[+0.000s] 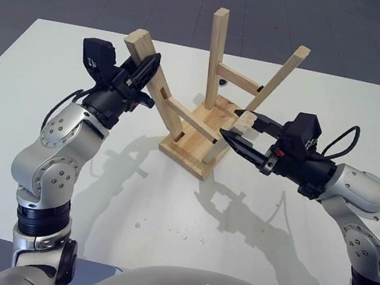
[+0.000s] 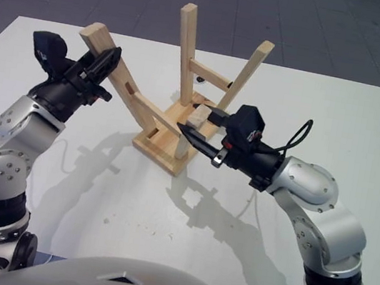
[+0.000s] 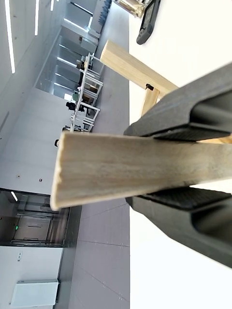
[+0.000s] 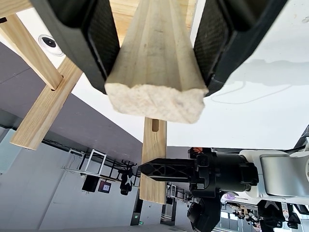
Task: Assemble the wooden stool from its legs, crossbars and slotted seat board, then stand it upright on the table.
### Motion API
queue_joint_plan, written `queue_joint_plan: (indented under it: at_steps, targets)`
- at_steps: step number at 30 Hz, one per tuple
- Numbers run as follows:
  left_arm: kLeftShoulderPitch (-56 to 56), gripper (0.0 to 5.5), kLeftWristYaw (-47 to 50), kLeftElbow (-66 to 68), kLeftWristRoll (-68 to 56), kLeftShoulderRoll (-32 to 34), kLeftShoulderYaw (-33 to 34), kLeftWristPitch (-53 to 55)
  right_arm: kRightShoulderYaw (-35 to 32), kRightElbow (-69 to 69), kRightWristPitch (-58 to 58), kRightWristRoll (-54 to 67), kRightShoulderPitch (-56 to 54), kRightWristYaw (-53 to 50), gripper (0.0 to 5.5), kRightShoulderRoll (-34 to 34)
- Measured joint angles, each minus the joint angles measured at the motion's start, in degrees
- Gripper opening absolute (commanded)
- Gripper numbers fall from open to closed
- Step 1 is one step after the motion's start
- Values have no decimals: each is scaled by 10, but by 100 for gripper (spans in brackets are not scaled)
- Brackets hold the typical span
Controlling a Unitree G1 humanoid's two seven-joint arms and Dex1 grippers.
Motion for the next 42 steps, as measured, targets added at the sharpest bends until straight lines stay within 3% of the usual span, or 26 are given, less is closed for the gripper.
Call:
queue_joint_plan:
  at_steps: [5, 9, 24, 42]
  targets:
    - [6, 103, 19, -5, -27, -16, 18, 11, 1, -1, -4, -1, 6, -12, 207, 3]
    - [6, 103, 19, 20, 4, -32, -4, -4, 2, -1, -5, -1, 7, -18, 207, 4]
    - [-12, 103, -56, 72, 69, -29, -34, -60, 9, -2, -8, -1, 9, -30, 207, 9]
    - [-17, 103, -82, 87, 90, -28, -39, -77, 10, 5, -21, -1, 14, -29, 207, 10]
